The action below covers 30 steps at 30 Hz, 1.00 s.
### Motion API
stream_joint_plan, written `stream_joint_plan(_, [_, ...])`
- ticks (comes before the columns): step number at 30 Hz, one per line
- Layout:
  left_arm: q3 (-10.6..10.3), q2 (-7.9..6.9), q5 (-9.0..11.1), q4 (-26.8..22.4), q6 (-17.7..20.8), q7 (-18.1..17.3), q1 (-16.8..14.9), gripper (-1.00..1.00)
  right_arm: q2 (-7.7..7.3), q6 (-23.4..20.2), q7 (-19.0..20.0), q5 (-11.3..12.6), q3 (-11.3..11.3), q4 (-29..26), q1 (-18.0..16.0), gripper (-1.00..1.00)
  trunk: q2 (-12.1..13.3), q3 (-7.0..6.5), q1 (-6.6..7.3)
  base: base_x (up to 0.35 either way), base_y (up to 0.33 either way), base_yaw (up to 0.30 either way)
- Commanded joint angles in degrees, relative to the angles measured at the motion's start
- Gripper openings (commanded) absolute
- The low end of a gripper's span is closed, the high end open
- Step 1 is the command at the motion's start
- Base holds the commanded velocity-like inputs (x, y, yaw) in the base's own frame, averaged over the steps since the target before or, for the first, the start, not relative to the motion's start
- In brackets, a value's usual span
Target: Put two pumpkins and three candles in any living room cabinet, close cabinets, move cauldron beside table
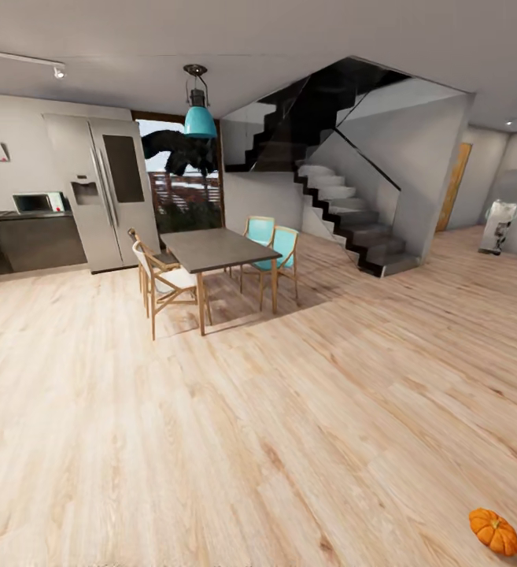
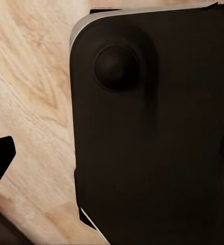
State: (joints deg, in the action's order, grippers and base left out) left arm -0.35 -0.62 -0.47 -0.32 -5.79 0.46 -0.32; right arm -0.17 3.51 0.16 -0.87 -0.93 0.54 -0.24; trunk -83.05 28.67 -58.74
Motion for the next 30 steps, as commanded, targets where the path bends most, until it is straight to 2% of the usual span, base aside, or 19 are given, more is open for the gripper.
stream_joint_plan(1, [0.0, 0.0, -0.1, 0.0, -0.2, 0.1, 0.0, 1.0, -0.01, 0.2, 0.0, -0.1, -0.2, 0.1, 0.0, 1.0, 0.0, 0.1, 0.01, -0.037, -0.032, 0.237])
stream_joint_plan(6, [-0.1, 0.0, -0.1, 0.0, -0.3, 0.0, 0.0, 1.0, -0.01, 0.2, 0.0, -0.1, -0.8, 0.2, 0.0, 1.0, 0.0, 0.34, 0.01, -0.012, -0.011, 0.237])
stream_joint_plan(30, [-0.1, 0.01, 0.0, 0.0, -0.4, 0.1, 0.0, 1.0, -0.01, 0.2, 0.0, -0.1, -0.9, 0.2, 0.0, 1.0, 0.0, 1.44, 0.01, 0.0, 0.0, 0.237])
